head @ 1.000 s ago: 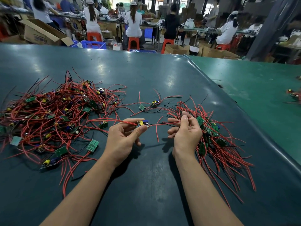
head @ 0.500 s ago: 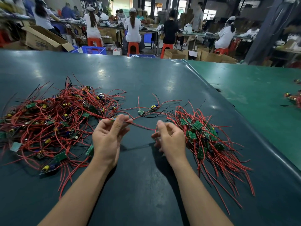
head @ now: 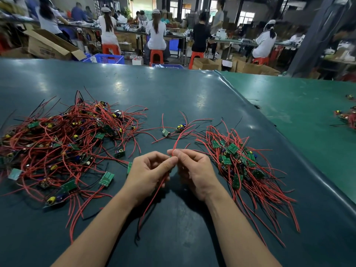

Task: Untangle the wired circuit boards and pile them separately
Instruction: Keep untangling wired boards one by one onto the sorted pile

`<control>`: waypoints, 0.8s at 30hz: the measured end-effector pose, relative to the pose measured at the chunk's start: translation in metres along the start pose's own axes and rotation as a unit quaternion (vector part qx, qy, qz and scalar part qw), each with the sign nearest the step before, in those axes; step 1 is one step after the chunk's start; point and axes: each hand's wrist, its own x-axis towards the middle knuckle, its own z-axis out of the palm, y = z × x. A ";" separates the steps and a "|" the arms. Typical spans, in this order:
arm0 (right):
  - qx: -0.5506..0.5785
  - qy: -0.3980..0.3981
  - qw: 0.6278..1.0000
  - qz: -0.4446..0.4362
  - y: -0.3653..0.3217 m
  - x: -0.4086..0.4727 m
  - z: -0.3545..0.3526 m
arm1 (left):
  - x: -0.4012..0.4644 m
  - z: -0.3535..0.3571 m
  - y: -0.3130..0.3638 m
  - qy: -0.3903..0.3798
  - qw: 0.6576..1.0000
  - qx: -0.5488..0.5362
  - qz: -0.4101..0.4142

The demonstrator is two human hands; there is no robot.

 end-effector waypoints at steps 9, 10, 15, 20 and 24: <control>0.052 0.126 0.990 -0.036 0.003 0.008 0.000 | 0.001 -0.004 0.001 -0.032 0.999 0.007 -0.030; 0.063 0.152 0.985 -0.058 0.002 0.010 -0.002 | 0.001 -0.004 0.001 -0.040 0.999 0.009 -0.031; 0.001 0.233 0.961 -0.149 0.001 0.014 -0.007 | 0.000 -0.006 0.001 -0.067 0.997 0.002 -0.032; 0.027 0.256 0.950 -0.175 -0.003 0.014 -0.011 | 0.000 -0.011 0.000 -0.091 0.995 0.010 -0.033; 0.023 0.245 0.955 -0.164 -0.003 0.012 -0.010 | 0.000 -0.012 0.000 -0.107 0.994 0.001 -0.028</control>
